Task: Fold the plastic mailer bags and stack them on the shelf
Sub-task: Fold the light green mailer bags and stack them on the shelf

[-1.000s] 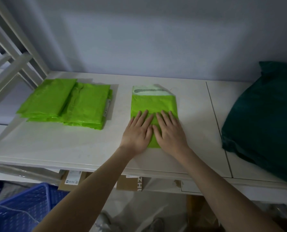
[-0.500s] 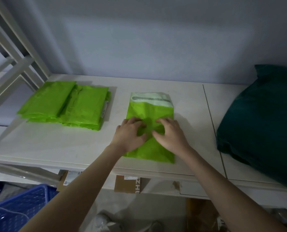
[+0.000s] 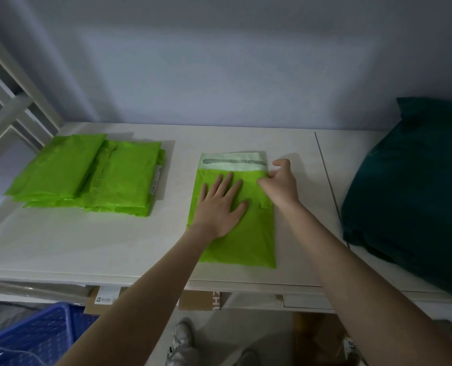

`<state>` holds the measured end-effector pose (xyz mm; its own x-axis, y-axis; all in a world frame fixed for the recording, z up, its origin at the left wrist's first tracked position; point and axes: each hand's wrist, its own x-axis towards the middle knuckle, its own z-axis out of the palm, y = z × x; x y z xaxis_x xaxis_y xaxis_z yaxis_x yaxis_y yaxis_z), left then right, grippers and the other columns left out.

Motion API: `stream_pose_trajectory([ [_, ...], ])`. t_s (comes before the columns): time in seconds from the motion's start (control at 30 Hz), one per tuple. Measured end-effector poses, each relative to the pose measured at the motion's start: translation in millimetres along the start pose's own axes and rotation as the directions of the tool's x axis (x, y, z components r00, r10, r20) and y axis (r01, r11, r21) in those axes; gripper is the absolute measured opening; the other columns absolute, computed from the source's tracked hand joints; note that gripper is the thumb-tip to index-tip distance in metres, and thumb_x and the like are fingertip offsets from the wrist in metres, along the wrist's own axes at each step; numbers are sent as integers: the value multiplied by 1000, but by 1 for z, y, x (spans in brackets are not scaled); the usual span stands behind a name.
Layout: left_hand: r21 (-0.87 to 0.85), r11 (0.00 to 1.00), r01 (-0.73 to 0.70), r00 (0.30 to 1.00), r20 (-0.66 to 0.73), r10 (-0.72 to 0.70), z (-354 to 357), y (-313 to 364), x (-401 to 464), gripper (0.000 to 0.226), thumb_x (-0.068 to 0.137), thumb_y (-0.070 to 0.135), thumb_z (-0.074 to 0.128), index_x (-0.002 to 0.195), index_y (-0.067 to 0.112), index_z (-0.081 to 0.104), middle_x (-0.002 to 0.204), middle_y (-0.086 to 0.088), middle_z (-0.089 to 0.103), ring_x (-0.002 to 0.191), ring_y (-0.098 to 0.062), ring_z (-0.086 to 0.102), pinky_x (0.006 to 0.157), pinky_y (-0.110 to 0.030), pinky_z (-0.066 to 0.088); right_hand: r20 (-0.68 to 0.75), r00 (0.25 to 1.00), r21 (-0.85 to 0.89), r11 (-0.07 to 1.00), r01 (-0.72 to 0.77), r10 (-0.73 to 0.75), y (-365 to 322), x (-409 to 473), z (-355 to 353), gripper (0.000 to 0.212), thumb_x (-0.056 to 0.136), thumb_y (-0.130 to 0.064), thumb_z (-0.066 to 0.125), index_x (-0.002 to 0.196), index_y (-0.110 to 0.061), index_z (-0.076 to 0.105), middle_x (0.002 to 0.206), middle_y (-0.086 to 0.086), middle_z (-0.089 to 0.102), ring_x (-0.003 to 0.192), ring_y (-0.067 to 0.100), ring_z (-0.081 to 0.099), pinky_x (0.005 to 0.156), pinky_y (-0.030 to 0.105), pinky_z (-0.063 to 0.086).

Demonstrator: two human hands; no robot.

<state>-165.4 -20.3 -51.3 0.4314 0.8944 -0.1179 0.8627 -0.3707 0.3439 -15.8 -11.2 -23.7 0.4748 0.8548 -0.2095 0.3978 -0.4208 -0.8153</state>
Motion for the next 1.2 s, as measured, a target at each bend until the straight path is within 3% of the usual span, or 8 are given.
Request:
stream_pose_trajectory([
  [0.17, 20, 1000, 7, 1000, -19, -7, 2, 0, 0, 61, 95, 54, 28, 150, 34, 10, 159, 9, -3, 146, -13, -8, 118, -42, -5, -34, 998, 142, 989, -41, 46, -7, 14, 4, 51, 73, -5, 67, 115, -13, 40, 113, 14, 56, 100, 29, 57, 73, 27, 39],
  [0.4, 28, 1000, 1, 1000, -24, 0, 3, -1, 0, 67, 89, 61, 19, 150, 34, 10, 159, 9, -2, 146, -13, -9, 118, -42, -5, 8, 998, 406, 912, -67, 70, -16, 27, 3, 49, 70, 6, 66, 112, -12, 48, 108, 12, 61, 92, 25, 61, 77, 32, 50],
  [0.5, 14, 1000, 13, 1000, -26, -13, 2, 2, 3, 60, 96, 55, 25, 150, 33, 9, 159, 8, -4, 146, -13, -10, 118, -42, -6, -76, 995, 278, 957, 79, -60, -17, 27, 1, 49, 73, 9, 57, 118, -9, 48, 97, 7, 61, 82, 21, 57, 65, 12, 44],
  [0.63, 11, 1000, 20, 1000, 0, -20, 2, 6, 8, 61, 96, 56, 21, 150, 32, 5, 158, 6, -9, 145, -15, -13, 118, -43, -8, -224, 937, -16, 963, 270, -266, -14, 23, -1, 45, 75, 3, 56, 118, -5, 51, 115, 16, 52, 106, 32, 49, 95, 36, 39],
  [0.8, -42, 999, 7, 999, 43, -6, -1, 10, 17, 58, 99, 45, 21, 150, 27, 1, 158, 2, -13, 144, -16, -16, 117, -42, -10, 10, 856, -306, 813, 495, -517, 1, -9, 13, 33, 88, -8, 53, 120, -1, 56, 124, 17, 54, 118, 34, 46, 99, 33, 32],
  [0.93, -196, 981, 1, 996, 90, 17, -8, 6, 20, 58, 100, 29, 26, 150, 21, -1, 158, 1, -11, 144, -13, -17, 115, -38, -13, 264, 864, -453, 736, 503, -428, 19, -16, 19, 48, 101, -28, 31, 145, -7, 31, 154, 8, 25, 143, 19, 19, 116, 29, 12],
  [1.03, -296, 955, 13, 996, 83, 12, -13, -2, 21, 56, 101, 26, 28, 150, 19, 3, 158, -2, -10, 144, -14, -15, 115, -35, -11, 321, 851, -565, 637, 525, -416, 28, -16, 18, 52, 102, -32, 23, 149, -11, 18, 159, 3, 10, 146, 14, 6, 118, 28, 4],
  [1.2, -275, 958, 82, 997, 24, -79, -16, -24, 20, 53, 103, 31, 24, 150, 14, 6, 158, -5, -7, 145, -15, -9, 115, -30, -4, 346, 863, -584, 635, 505, -368, 30, -17, 17, 53, 102, -34, 21, 151, -15, 10, 159, 0, 0, 146, 12, -1, 119, 31, 2],
])
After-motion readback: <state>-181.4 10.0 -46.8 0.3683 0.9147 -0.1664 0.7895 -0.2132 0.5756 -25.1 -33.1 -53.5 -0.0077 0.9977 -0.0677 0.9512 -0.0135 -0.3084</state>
